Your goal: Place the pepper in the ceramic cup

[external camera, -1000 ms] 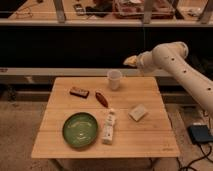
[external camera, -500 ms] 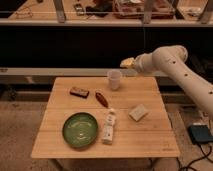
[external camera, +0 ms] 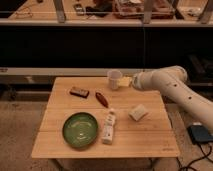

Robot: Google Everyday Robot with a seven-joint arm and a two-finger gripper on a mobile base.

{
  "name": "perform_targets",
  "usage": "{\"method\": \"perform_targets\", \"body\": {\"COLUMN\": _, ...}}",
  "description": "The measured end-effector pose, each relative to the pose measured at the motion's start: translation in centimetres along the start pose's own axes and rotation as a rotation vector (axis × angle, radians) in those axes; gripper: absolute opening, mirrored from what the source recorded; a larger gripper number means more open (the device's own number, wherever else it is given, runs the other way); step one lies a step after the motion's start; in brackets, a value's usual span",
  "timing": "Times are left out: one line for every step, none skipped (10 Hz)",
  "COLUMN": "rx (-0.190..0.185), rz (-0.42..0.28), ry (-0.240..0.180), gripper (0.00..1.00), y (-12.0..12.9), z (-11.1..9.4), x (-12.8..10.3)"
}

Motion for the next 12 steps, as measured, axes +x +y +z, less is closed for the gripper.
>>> {"method": "perform_targets", "body": {"rx": 0.0, "rz": -0.001, "ry": 0.0, "gripper": 0.65, "y": 0.0, "z": 0.0, "x": 0.0}}
{"method": "perform_targets", "body": {"rx": 0.002, "rz": -0.004, "ry": 0.001, "gripper": 0.65, "y": -0.2, "z": 0.1, "x": 0.0}}
{"method": "perform_targets", "body": {"rx": 0.003, "rz": -0.008, "ry": 0.005, "gripper": 0.65, "y": -0.3, "z": 0.1, "x": 0.1}}
{"method": "perform_targets", "body": {"rx": -0.002, "rz": -0.028, "ry": 0.02, "gripper": 0.65, "y": -0.4, "z": 0.2, "x": 0.3}}
{"method": "perform_targets", "body": {"rx": -0.01, "rz": -0.079, "ry": 0.051, "gripper": 0.65, "y": -0.9, "z": 0.9, "x": 0.6}}
{"method": "perform_targets", "body": {"rx": -0.015, "rz": -0.129, "ry": 0.08, "gripper": 0.65, "y": -1.3, "z": 1.5, "x": 0.7}}
{"method": "perform_targets", "body": {"rx": -0.017, "rz": -0.233, "ry": 0.119, "gripper": 0.65, "y": -2.1, "z": 3.1, "x": 0.1}}
{"method": "perform_targets", "body": {"rx": -0.012, "rz": -0.316, "ry": 0.139, "gripper": 0.65, "y": -2.8, "z": 4.3, "x": -1.0}}
{"method": "perform_targets", "body": {"rx": -0.005, "rz": -0.377, "ry": 0.155, "gripper": 0.65, "y": -3.4, "z": 5.1, "x": -1.7}}
{"method": "perform_targets", "body": {"rx": 0.002, "rz": -0.423, "ry": 0.166, "gripper": 0.65, "y": -3.8, "z": 5.6, "x": -2.4}}
{"method": "perform_targets", "body": {"rx": 0.008, "rz": -0.452, "ry": 0.171, "gripper": 0.65, "y": -4.2, "z": 5.9, "x": -2.8}}
{"method": "perform_targets", "body": {"rx": 0.008, "rz": -0.453, "ry": 0.172, "gripper": 0.65, "y": -4.2, "z": 5.9, "x": -2.8}}
